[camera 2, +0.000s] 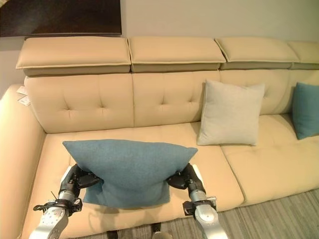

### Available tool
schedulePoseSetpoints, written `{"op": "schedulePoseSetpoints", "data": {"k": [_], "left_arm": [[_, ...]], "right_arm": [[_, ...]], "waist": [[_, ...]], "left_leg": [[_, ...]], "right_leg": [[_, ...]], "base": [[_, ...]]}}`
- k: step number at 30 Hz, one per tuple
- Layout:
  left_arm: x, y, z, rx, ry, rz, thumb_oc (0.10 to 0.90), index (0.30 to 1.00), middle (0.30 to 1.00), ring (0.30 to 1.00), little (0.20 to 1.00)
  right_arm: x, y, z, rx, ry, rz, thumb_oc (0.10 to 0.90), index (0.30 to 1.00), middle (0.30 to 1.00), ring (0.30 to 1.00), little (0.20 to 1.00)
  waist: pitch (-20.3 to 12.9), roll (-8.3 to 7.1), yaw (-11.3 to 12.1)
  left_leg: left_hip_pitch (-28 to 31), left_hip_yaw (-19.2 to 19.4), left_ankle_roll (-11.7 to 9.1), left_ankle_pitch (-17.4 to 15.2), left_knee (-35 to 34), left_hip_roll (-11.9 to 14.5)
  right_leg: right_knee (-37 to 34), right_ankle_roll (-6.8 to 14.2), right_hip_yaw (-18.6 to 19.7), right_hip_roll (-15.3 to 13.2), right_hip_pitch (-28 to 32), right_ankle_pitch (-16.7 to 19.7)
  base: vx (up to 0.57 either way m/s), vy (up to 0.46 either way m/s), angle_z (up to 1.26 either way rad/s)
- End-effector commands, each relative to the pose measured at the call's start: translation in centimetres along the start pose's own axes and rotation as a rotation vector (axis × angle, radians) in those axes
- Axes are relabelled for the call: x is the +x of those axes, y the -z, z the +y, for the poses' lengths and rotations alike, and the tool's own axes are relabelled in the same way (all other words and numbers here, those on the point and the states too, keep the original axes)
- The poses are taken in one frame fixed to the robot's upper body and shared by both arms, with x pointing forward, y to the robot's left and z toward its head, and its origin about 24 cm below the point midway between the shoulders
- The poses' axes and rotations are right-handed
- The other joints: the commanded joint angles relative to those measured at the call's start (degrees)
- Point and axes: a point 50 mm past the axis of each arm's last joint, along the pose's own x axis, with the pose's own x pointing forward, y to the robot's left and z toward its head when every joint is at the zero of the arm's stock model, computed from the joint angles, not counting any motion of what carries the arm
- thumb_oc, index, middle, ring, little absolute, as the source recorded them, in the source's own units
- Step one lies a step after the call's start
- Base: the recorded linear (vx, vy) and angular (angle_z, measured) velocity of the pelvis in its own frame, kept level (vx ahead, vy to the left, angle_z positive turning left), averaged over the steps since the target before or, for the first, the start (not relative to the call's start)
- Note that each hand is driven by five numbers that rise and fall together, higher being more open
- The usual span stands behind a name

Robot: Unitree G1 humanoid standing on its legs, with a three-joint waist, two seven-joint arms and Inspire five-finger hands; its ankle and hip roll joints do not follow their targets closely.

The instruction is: Pick up all the scattered cushions and arrange them neatly on the sofa.

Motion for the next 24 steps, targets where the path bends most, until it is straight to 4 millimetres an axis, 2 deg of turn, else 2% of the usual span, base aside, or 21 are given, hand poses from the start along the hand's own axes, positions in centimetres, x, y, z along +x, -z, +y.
{"op": "schedulePoseSetpoints", "data": {"k": [1,3,6,7,10,11,12,13,14,18,19,20,21,22,24], "left_arm": [[1.1,-7.9,-2.8,-0.091,0.085,-0.416,0.400,0.300,0.300,0.300,0.300],[1.5,-8.7,-2.7,-0.108,0.064,-0.445,0.400,0.300,0.300,0.300,0.300],[1.8,-9.4,-3.2,-0.127,0.068,-0.466,0.400,0.300,0.300,0.300,0.300],[2.3,-10.2,-4.0,-0.126,0.093,-0.493,0.400,0.300,0.300,0.300,0.300],[2.7,-11.3,-4.7,-0.126,0.108,-0.529,0.400,0.300,0.300,0.300,0.300],[3.2,-12.7,-5.6,-0.129,0.125,-0.575,0.400,0.300,0.300,0.300,0.300],[3.2,-12.7,-5.6,-0.129,0.125,-0.575,0.400,0.300,0.300,0.300,0.300],[3.4,-13.5,-6.0,-0.129,0.130,-0.600,0.400,0.300,0.300,0.300,0.300],[3.9,-15.3,-6.9,-0.122,0.141,-0.656,0.400,0.300,0.300,0.300,0.300],[4.7,-19.1,-8.3,-0.098,0.147,-0.778,0.400,0.300,0.300,0.300,0.300],[4.7,-19.2,-8.3,-0.098,0.146,-0.782,0.400,0.300,0.300,0.300,0.300],[5.0,-20.6,-8.6,-0.094,0.144,-0.821,0.400,0.300,0.300,0.300,0.300],[5.0,-20.7,-8.6,-0.094,0.144,-0.822,0.400,0.300,0.300,0.300,0.300],[5.5,-24.3,-9.2,-0.066,0.122,-0.922,0.400,0.300,0.300,0.300,0.300],[5.7,-26.5,-9.4,-0.049,0.102,-0.977,0.400,0.300,0.300,0.300,0.300]], "right_arm": [[1.8,-8.1,0.5,0.036,-0.001,-0.393,0.400,0.300,0.300,0.300,0.300],[2.1,-9.8,0.1,0.024,0.034,-0.459,0.400,0.300,0.300,0.300,0.300],[2.4,-10.8,0.1,0.027,0.047,-0.498,0.400,0.300,0.300,0.300,0.300],[2.8,-12.1,0.4,0.032,0.041,-0.542,0.400,0.300,0.300,0.300,0.300],[3.2,-13.4,0.7,0.036,0.042,-0.584,0.400,0.300,0.300,0.300,0.300],[3.6,-15.0,1.1,0.033,0.045,-0.639,0.400,0.300,0.300,0.300,0.300],[3.7,-15.0,1.1,0.033,0.045,-0.639,0.400,0.300,0.300,0.300,0.300],[3.8,-16.1,1.3,0.036,0.045,-0.675,0.400,0.300,0.300,0.300,0.300],[4.3,-17.9,1.5,0.038,0.056,-0.729,0.400,0.300,0.300,0.300,0.300],[5.0,-21.7,2.3,0.037,0.065,-0.834,0.400,0.300,0.300,0.300,0.300],[5.0,-21.8,2.3,0.037,0.066,-0.837,0.400,0.300,0.300,0.300,0.300],[5.3,-23.0,2.4,0.028,0.070,-0.866,0.400,0.300,0.300,0.300,0.300],[5.3,-23.0,2.4,0.028,0.070,-0.866,0.400,0.300,0.300,0.300,0.300],[5.9,-26.1,2.2,0.016,0.103,-0.927,0.400,0.300,0.300,0.300,0.300],[6.1,-28.2,1.8,0.001,0.131,-0.970,0.400,0.300,0.300,0.300,0.300]], "waist": [[-5.2,0.24,0.7],[-5.3,0.41,0.8],[-5.2,0.58,0.8],[-5.1,0.82,0.9],[-5.1,1.07,1.0],[-4.7,1.31,1.1],[-4.7,1.32,1.1],[-4.3,1.36,1.2],[-3.7,1.47,1.3],[-2.4,1.57,1.6],[-2.4,1.57,1.6],[-2.1,1.56,1.6],[-2.1,1.57,1.6],[-1.4,1.56,1.9],[-1.6,1.57,1.9]], "left_leg": [[0.8,-4.0,-0.3,-5.8,0.1,-0.2],[0.3,-4.4,-0.7,-5.8,0.1,-0.2],[-0.3,-4.8,-0.9,-5.7,0.1,-0.1],[-1.0,-5.1,-1.1,-5.6,0.1,-0.1],[-1.8,-5.4,-1.3,-5.5,0.1,0.0],[-2.7,-5.7,-1.4,-5.2,0.1,0.1],[-2.7,-5.7,-1.4,-5.2,0.1,0.1],[-3.5,-5.8,-1.5,-5.0,0.1,0.2],[-5.3,-6.2,-1.7,-4.5,0.1,0.4],[-9.3,-6.8,-1.9,-3.4,0.1,0.7],[-9.5,-6.8,-1.9,-3.4,0.1,0.7],[-10.7,-7.0,-2.0,-3.1,0.1,0.6],[-10.7,-7.0,-2.0,-3.1,0.1,0.6],[-13.9,-7.6,-2.4,-2.2,0.1,0.5],[-16.2,-7.9,-2.6,-1.5,0.1,0.3]], "right_leg": [[3.4,2.3,-0.6,1.6,1.0,-6.5],[1.4,2.3,-0.9,1.7,1.8,-6.1],[0.6,2.3,-1.2,1.7,2.0,-6.1],[0.3,2.3,-1.4,1.7,1.6,-6.2],[0.3,2.3,-1.5,1.8,0.9,-6.4],[0.3,2.4,-1.4,1.8,0.0,-6.4],[0.3,2.4,-1.4,1.8,0.0,-6.4],[0.3,2.5,-1.3,1.9,-0.6,-6.3],[0.3,2.6,-1.2,1.9,-2.3,-6.0],[0.3,2.8,-0.7,2.2,-6.5,-5.1],[0.3,2.8,-0.7,2.2,-6.7,-5.1],[0.3,2.7,-0.6,2.3,-7.8,-4.7],[0.3,2.7,-0.6,2.3,-7.9,-4.7],[0.3,2.7,-0.2,2.7,-11.0,-3.9],[0.3,2.6,-0.1,2.7,-13.1,-3.3]], "base": [[0.10,-0.053,-0.01],[0.08,-0.044,-0.02],[0.03,-0.034,0.04],[0.01,-0.033,0.16],[0.00,-0.028,0.22],[-0.02,-0.016,0.14],[-0.05,-0.029,0.18],[-0.08,-0.030,0.17],[-0.11,-0.043,0.10],[-0.08,-0.038,0.05],[-0.06,-0.026,0.05],[-0.03,-0.013,0.04],[-0.11,-0.048,0.03],[-0.09,-0.052,0.02],[-0.06,-0.044,0.01]]}}
